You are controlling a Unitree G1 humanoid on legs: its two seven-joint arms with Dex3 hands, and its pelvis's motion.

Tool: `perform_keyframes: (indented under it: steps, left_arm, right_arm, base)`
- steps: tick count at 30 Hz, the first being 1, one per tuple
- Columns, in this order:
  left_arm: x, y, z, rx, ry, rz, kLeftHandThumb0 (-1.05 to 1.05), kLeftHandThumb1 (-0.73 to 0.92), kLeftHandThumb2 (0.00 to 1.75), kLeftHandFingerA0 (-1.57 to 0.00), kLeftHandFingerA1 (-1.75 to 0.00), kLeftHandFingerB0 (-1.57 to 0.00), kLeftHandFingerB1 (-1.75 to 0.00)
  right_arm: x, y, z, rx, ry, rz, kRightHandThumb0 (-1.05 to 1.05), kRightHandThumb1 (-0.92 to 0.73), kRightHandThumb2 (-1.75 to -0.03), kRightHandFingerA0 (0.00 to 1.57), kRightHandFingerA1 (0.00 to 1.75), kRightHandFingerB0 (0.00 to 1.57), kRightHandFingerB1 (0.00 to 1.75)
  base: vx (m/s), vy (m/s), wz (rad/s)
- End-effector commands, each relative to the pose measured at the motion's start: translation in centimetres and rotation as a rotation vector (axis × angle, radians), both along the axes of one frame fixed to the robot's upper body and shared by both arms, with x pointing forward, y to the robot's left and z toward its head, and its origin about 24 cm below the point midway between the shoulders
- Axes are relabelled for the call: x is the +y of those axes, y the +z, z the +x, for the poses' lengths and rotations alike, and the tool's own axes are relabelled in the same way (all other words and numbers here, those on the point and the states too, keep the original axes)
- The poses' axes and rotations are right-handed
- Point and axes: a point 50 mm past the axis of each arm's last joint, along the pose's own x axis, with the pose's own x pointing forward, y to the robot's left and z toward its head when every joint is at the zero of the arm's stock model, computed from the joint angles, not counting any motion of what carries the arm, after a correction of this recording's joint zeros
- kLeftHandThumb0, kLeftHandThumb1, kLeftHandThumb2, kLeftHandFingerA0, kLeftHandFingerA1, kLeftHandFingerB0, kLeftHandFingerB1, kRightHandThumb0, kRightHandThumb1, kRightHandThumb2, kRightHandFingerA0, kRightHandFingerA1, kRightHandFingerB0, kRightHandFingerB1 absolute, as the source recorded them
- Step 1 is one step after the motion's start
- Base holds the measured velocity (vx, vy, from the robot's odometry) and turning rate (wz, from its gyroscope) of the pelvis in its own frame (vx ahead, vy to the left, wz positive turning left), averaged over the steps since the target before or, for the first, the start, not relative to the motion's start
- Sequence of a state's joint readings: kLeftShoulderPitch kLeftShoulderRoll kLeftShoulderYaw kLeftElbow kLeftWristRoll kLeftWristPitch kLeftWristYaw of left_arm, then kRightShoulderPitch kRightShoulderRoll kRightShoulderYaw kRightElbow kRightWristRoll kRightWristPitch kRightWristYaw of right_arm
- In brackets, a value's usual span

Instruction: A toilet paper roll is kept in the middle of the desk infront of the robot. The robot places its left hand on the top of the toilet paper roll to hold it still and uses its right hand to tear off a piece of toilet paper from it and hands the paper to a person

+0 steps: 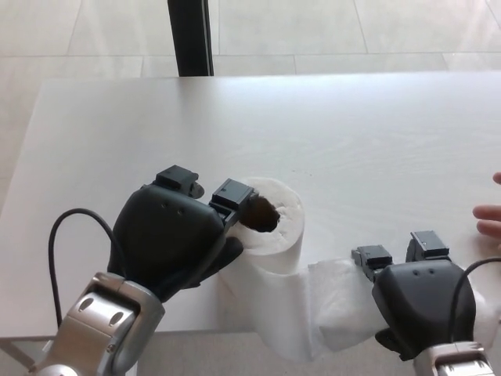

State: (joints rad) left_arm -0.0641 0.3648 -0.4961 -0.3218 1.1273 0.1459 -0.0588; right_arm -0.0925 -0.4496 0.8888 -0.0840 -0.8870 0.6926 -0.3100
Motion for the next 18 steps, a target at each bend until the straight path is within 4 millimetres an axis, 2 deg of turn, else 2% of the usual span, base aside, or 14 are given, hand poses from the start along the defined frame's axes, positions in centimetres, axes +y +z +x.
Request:
perform_keyframes:
  steps: [1,2,3,4,5,6,7,8,10,11,12,13,14,18]
  left_arm:
    - [0.8,-1.2,-0.2,0.088,0.019,0.065,-0.47,0.78,0.64,-0.44,-0.67,-0.45,-0.55]
    - [0.9,-1.2,-0.2,0.086,0.017,0.063,-0.47,0.77,0.63,-0.45,-0.67,-0.46,-0.56]
    - [0.9,-1.2,-0.2,0.09,0.017,0.059,-0.47,0.77,0.63,-0.45,-0.68,-0.45,-0.56]
    - [0.8,-1.2,-0.2,0.091,0.017,0.059,-0.47,0.77,0.63,-0.45,-0.68,-0.45,-0.56]
    - [0.8,-1.2,-0.2,0.086,0.015,0.062,-0.47,0.77,0.63,-0.45,-0.68,-0.46,-0.56]
    - [0.8,-1.3,-0.2,0.082,0.014,0.069,-0.46,0.57,1.01,-0.48,-0.72,-0.38,-0.62]
    - [0.9,-1.2,-0.2,0.08,0.011,0.08,-0.48,0.78,0.63,-0.45,-0.69,-0.46,-0.56]
    - [0.9,-1.3,-0.2,0.079,0.01,0.077,-0.46,0.57,1.02,-0.47,-0.72,-0.38,-0.62]
    - [0.9,-1.3,-0.2,0.073,0.008,0.066,-0.46,0.56,1.01,-0.48,-0.72,-0.4,-0.63]
    - [0.9,-1.3,-0.2,0.072,0.009,0.064,-0.48,0.76,0.64,-0.46,-0.68,-0.47,-0.56]
    - [0.9,-1.3,-0.2,0.075,0.011,0.065,-0.48,0.77,0.63,-0.45,-0.69,-0.45,-0.56]
    - [0.9,-1.3,-0.2,0.081,0.012,0.069,-0.48,0.77,0.63,-0.45,-0.69,-0.45,-0.56]
    - [0.9,-1.3,-0.2,0.08,0.012,0.073,-0.48,0.77,0.63,-0.45,-0.69,-0.45,-0.56]
    - [0.9,-1.2,-0.3,0.093,0.016,0.102,-0.49,0.79,0.63,-0.43,-0.67,-0.43,-0.54]
  right_arm:
    - [-1.3,-2.8,-1.7,-0.04,0.058,0.075,-0.4,-0.71,-0.68,0.96,1.75,0.84,0.91]
    - [-1.2,-2.6,-1.7,-0.053,0.078,0.112,-0.33,-0.69,-0.79,0.89,1.75,0.78,1.34]
    - [-1.1,-2.5,-1.7,-0.062,0.09,0.128,-0.3,-0.67,-0.87,0.88,1.75,0.78,1.45]
    - [-1.0,-2.3,-1.7,-0.067,0.1,0.135,-0.3,-0.63,-0.94,0.88,1.75,0.78,1.47]
    - [-0.9,-2.0,-1.8,-0.077,0.116,0.148,-0.31,-0.61,-0.9,1.06,1.73,0.72,1.51]
    - [-0.8,-1.9,-1.8,-0.082,0.123,0.165,-0.28,-0.62,-0.94,0.85,1.75,0.77,1.64]
    - [-0.7,-1.7,-1.8,-0.102,0.133,0.179,-0.26,-0.6,-0.98,0.84,1.75,0.77,1.67]
    - [-0.6,-1.6,-1.8,-0.108,0.136,0.184,-0.27,-0.6,-1.0,0.87,1.75,0.8,1.59]
    - [-0.6,-1.4,-1.8,-0.122,0.14,0.201,-0.27,-0.59,-1.01,0.87,1.75,0.8,1.62]
    - [-0.6,-1.4,-1.9,-0.125,0.143,0.213,-0.26,-0.58,-1.04,0.88,1.75,0.79,1.63]
    - [-0.6,-1.1,-2.0,-0.131,0.147,0.23,-0.34,-0.51,-1.09,1.16,1.34,1.0,1.24]
    - [-0.6,-0.9,-2.1,-0.138,0.15,0.239,-0.34,-0.51,-1.09,1.16,1.34,1.0,1.24]
    - [-0.6,-0.9,-2.1,-0.141,0.15,0.244,-0.25,-0.56,-1.02,0.89,1.74,0.81,1.57]
    - [-0.7,-0.4,-2.8,-0.144,0.121,0.293,-0.25,-0.54,-1.12,0.89,1.75,0.79,1.69]
  base:
    - [0.0,0.0,0.0]
    - [0.0,0.0,0.0]
    - [0.0,0.0,0.0]
    - [0.0,0.0,0.0]
    - [0.0,0.0,0.0]
    - [0.0,0.0,0.0]
    - [0.0,0.0,0.0]
    - [0.0,0.0,0.0]
    - [0.0,0.0,0.0]
    - [0.0,0.0,0.0]
    - [0.0,0.0,0.0]
    - [0.0,0.0,0.0]
    - [0.0,0.0,0.0]
    - [0.0,0.0,0.0]
